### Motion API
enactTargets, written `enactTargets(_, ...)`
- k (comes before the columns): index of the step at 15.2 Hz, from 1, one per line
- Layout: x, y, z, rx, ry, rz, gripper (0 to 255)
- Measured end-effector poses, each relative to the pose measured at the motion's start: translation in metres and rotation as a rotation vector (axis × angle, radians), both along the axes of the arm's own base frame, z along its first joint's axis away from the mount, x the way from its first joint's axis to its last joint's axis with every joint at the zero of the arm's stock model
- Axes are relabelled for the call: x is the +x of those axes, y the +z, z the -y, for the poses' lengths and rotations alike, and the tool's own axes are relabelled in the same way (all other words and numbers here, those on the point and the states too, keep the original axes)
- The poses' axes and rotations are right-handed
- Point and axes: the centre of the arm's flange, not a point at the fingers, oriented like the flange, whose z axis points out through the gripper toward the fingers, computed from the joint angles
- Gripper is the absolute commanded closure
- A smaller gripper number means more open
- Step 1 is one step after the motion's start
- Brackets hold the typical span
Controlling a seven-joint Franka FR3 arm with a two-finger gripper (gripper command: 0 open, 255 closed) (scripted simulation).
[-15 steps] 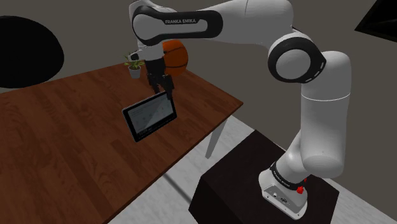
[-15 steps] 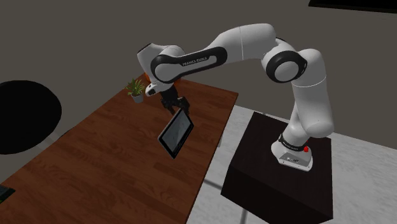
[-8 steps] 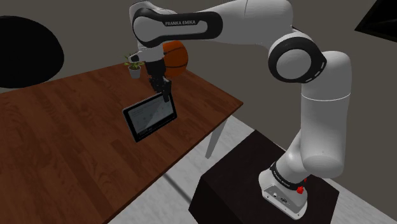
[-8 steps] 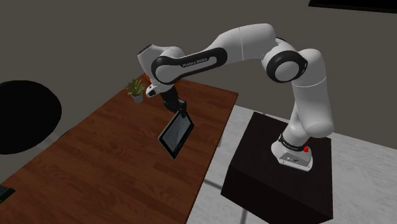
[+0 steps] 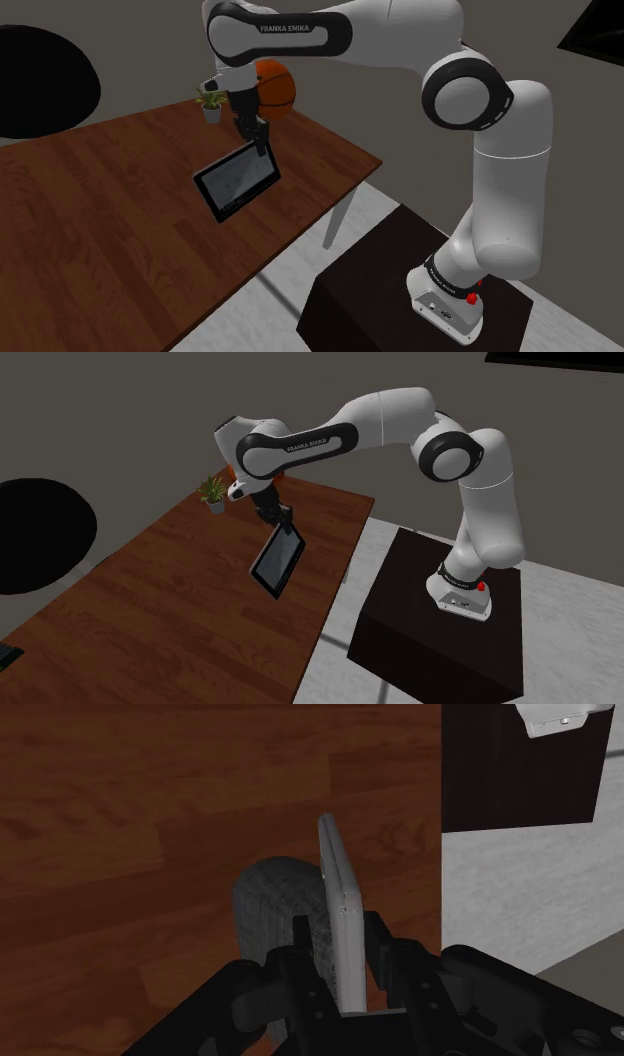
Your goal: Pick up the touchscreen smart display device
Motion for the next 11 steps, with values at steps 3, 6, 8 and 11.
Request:
enactTargets(3, 0.001, 0.015, -0.001, 0.0, 0.0, 0.0, 255)
enactTargets(6, 0.0, 0.032, -0.001, 0.0, 0.0, 0.0, 255)
enactTargets(8, 0.001, 0.041, 0.0, 0.0, 0.0, 0.0, 255)
enactTargets(11, 0.0, 0.058, 0.0, -0.001, 0.0, -0.001, 255)
